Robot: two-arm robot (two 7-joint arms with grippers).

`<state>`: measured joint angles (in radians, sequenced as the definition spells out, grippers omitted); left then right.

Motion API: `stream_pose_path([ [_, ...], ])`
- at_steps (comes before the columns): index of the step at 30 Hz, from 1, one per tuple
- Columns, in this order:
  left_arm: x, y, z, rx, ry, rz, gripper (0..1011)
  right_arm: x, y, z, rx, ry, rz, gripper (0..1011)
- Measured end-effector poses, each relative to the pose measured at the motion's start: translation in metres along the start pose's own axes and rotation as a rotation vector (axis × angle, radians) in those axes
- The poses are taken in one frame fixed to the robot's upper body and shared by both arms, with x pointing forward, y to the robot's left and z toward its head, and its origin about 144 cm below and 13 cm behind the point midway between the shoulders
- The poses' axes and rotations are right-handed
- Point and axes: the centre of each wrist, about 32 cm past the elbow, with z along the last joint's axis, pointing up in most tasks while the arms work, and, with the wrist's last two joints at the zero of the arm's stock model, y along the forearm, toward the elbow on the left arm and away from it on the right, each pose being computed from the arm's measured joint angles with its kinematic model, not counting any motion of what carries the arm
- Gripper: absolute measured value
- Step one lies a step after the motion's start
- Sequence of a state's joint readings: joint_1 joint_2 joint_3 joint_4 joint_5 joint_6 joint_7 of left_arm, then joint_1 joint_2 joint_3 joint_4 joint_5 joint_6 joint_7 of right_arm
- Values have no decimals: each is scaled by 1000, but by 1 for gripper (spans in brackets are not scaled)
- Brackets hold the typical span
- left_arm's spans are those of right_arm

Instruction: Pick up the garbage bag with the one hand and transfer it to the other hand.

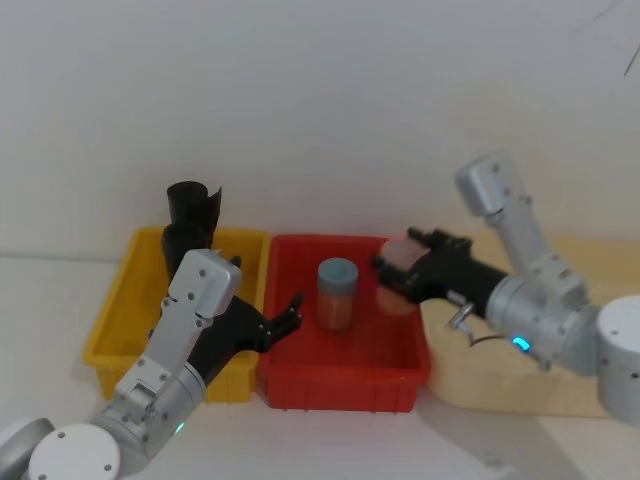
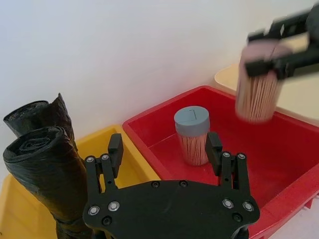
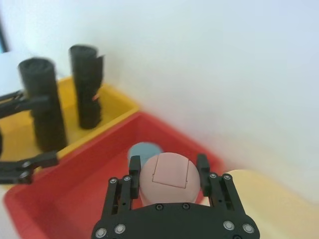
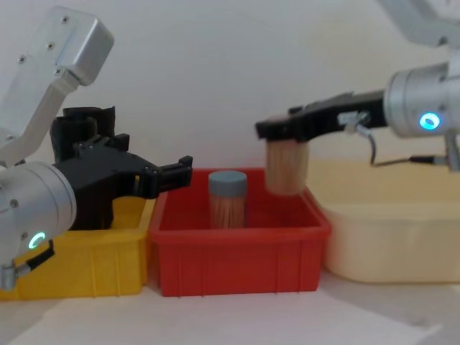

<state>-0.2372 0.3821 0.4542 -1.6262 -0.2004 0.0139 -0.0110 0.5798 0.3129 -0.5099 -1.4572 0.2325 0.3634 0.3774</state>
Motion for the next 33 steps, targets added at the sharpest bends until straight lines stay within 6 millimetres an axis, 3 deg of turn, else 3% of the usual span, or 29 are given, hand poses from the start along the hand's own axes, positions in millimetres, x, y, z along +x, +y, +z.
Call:
stream_pose_path([
  [11,0,0,0,0,0,0,1000,22,-34,15,53,-21,-148,660],
  [23,0,0,0,0,0,0,1000,33,-57,9,-18,1,-205,664],
  [33,0,0,0,0,0,0,1000,33,-61,-1,-76,17,-191,947],
])
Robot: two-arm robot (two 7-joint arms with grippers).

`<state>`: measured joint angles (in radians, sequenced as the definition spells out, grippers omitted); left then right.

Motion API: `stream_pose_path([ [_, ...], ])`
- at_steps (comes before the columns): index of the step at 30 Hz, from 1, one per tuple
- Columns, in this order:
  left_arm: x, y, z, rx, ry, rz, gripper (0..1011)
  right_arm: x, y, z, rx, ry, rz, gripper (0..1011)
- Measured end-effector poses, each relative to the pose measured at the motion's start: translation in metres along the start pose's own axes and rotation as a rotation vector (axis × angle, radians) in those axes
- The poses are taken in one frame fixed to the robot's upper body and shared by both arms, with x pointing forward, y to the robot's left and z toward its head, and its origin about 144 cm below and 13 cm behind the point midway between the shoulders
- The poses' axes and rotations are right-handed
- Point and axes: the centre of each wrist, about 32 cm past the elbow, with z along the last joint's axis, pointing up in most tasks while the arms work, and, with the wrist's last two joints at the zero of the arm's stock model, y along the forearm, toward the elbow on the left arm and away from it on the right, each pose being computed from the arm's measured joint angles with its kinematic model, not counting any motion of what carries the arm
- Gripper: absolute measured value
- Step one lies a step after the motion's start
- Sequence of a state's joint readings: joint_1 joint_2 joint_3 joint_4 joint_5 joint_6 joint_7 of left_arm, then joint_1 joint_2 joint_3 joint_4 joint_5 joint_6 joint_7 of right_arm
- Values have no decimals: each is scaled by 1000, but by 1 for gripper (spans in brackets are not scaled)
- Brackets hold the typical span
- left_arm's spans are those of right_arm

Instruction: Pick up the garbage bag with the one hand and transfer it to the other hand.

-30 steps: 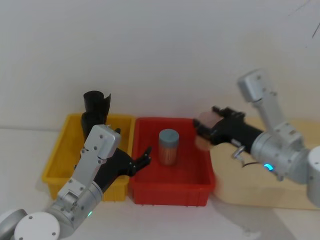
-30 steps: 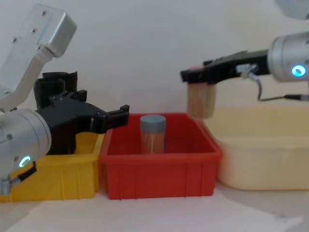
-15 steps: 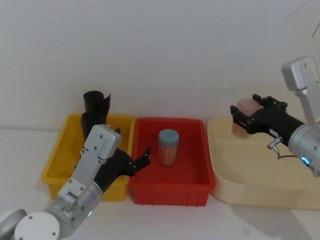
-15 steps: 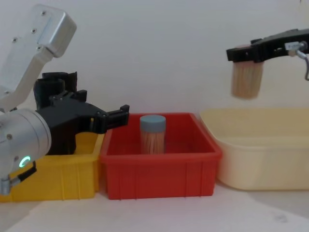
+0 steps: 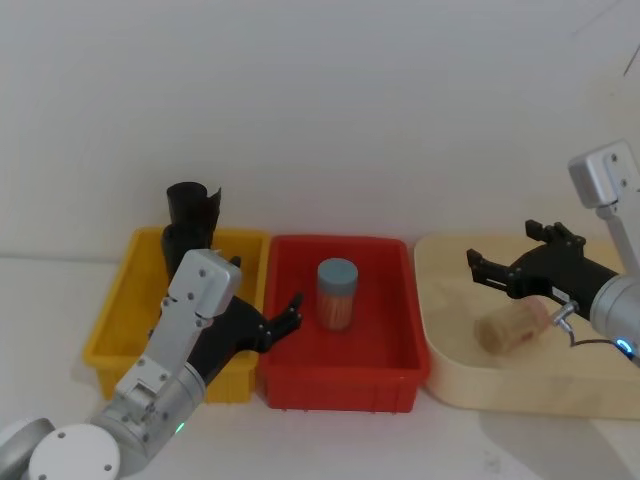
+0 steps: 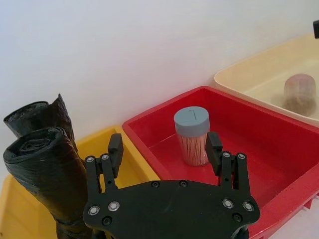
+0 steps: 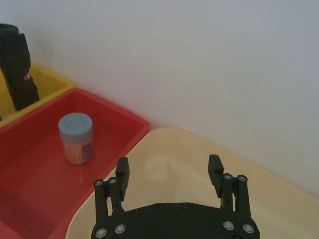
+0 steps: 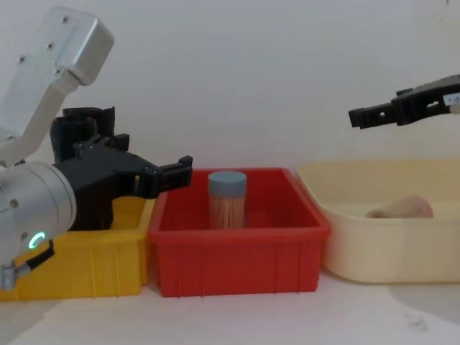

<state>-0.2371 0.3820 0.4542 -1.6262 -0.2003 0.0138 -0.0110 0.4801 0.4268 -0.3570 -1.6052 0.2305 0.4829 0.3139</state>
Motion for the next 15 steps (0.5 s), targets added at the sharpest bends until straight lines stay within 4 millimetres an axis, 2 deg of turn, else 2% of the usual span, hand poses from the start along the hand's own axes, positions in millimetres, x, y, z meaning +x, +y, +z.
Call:
stream_pose_path([
  [3,0,0,0,0,0,-1,1000,0,0,-1,-8,1,2,998],
  [15,10,6,10,12,20,-65,1000,1,-2,-5,-30,5,7,1001],
])
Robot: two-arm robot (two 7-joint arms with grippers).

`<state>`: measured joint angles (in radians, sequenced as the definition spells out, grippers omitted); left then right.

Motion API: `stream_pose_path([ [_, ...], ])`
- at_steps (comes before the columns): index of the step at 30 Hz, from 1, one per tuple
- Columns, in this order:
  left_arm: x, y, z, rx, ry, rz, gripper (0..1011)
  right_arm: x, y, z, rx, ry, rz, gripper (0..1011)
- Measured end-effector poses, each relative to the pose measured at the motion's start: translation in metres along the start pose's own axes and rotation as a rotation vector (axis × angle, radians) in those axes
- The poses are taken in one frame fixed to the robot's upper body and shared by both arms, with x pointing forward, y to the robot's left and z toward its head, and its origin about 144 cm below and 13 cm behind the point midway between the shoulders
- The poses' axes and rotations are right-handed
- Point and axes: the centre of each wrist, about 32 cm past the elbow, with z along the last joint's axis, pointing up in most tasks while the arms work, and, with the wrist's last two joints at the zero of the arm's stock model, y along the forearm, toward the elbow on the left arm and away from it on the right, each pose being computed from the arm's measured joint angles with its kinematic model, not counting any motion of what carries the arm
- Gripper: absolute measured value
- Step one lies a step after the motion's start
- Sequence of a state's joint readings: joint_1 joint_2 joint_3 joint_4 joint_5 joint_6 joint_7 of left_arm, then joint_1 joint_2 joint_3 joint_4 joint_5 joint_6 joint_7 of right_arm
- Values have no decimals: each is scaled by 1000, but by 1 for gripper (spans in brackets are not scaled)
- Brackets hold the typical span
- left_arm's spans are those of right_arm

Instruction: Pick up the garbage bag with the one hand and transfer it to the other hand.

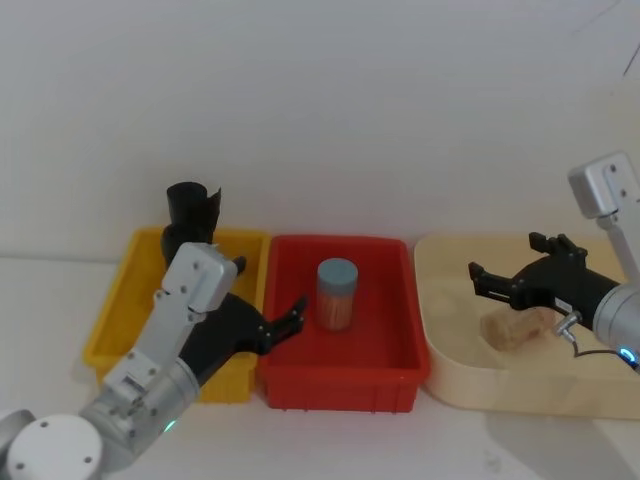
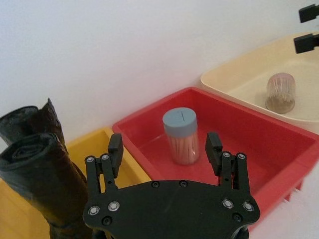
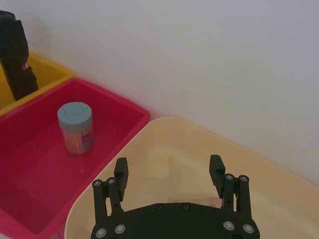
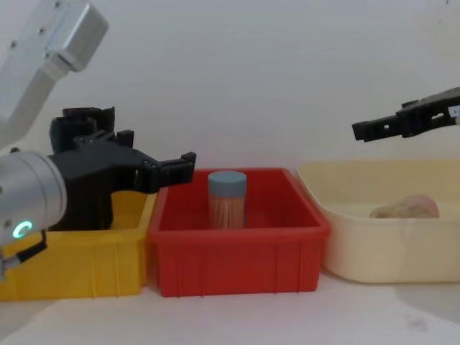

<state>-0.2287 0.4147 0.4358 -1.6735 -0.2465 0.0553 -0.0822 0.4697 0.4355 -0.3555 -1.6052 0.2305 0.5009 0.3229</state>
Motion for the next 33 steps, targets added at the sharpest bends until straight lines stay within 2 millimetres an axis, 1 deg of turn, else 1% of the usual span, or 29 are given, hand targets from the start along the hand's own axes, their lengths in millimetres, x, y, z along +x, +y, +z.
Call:
stream_pose_path([
  [1,0,0,0,0,0,0,1000,0,0,0,0,0,0,1001],
  [2,3,6,3,14,8,-11,1000,0,0,0,-2,0,0,1001],
  [4,5,9,5,27,18,-19,1000,0,0,-1,-4,0,1,1001],
  [10,13,31,14,87,47,-25,1000,0,0,-1,-7,1,1,1001],
  [11,15,37,17,101,51,-20,1000,0,0,-1,-8,1,1,1001],
  [14,18,47,21,131,60,-7,1000,0,0,-1,-9,1,1,1001],
  [21,25,66,29,188,62,52,1000,0,-1,-2,-11,1,2,1001],
  [27,32,72,33,217,54,106,1000,0,-1,-2,-12,1,2,1001],
  [33,41,69,36,228,43,142,1000,0,-1,-2,-13,1,2,1001],
])
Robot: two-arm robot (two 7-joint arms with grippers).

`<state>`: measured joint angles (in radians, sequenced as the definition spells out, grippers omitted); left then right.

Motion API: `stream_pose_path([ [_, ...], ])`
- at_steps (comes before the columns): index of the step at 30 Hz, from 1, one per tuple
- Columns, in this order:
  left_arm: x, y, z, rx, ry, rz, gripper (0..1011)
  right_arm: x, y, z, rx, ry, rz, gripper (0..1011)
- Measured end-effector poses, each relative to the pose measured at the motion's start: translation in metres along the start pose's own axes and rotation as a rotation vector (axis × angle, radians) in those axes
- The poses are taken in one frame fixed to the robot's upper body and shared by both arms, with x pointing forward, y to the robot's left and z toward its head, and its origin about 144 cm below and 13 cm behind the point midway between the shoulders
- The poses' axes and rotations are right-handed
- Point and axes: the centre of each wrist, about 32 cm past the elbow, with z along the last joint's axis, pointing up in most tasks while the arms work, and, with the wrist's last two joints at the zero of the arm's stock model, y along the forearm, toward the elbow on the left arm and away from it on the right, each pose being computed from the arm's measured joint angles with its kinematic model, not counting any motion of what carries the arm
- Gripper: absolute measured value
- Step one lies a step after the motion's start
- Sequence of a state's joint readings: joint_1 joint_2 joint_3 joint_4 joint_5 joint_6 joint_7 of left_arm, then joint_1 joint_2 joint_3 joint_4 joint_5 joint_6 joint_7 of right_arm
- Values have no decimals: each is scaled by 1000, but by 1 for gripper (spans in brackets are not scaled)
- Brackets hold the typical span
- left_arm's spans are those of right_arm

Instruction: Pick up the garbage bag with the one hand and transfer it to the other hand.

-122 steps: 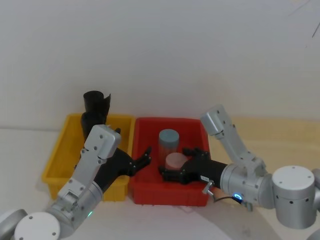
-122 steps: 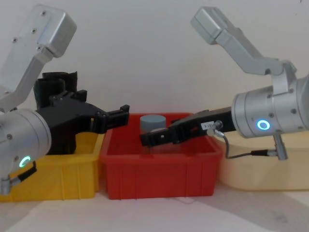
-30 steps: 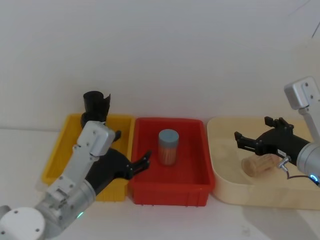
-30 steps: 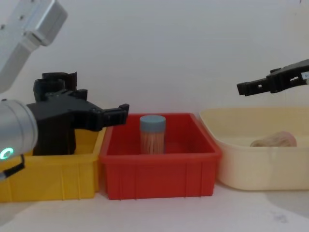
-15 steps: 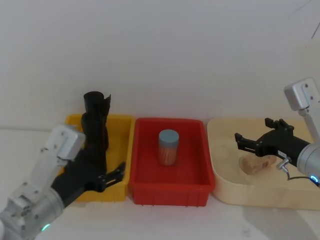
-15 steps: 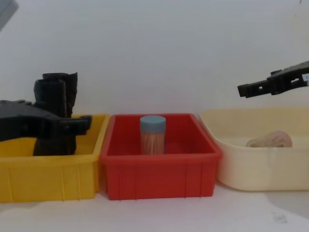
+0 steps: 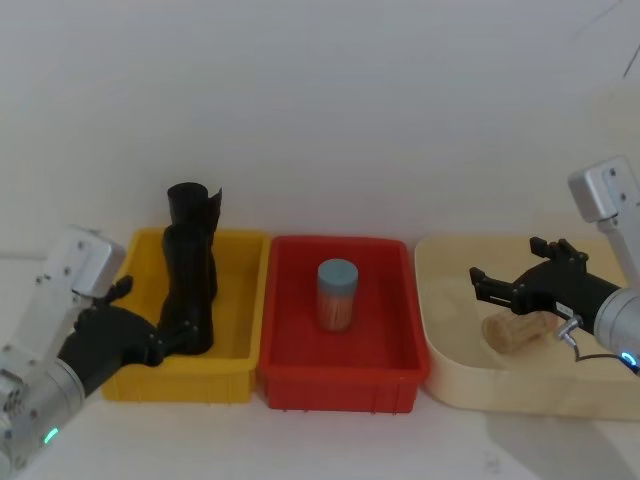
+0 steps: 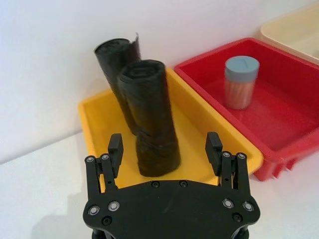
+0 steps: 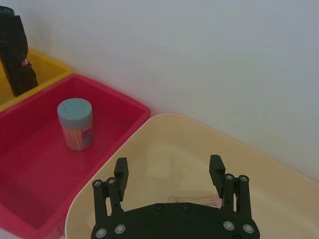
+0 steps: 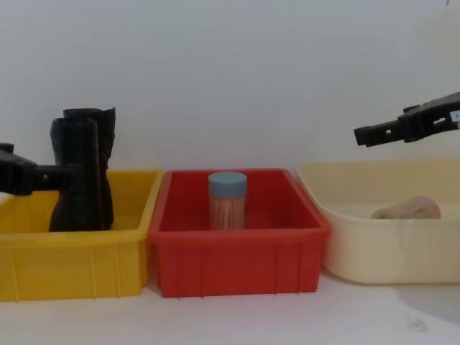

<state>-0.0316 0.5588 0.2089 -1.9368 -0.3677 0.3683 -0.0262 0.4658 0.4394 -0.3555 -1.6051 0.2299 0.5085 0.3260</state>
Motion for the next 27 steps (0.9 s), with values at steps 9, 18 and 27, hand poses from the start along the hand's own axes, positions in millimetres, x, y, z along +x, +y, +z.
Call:
stream_pose_path([
  [9,15,-20,4,-8,0,9,1000,0,0,0,0,0,0,1001],
  [18,24,-43,9,-21,25,-4,1000,0,0,0,0,0,0,1001],
  [27,27,-66,14,-14,59,-36,1000,0,0,0,0,0,0,1001],
])
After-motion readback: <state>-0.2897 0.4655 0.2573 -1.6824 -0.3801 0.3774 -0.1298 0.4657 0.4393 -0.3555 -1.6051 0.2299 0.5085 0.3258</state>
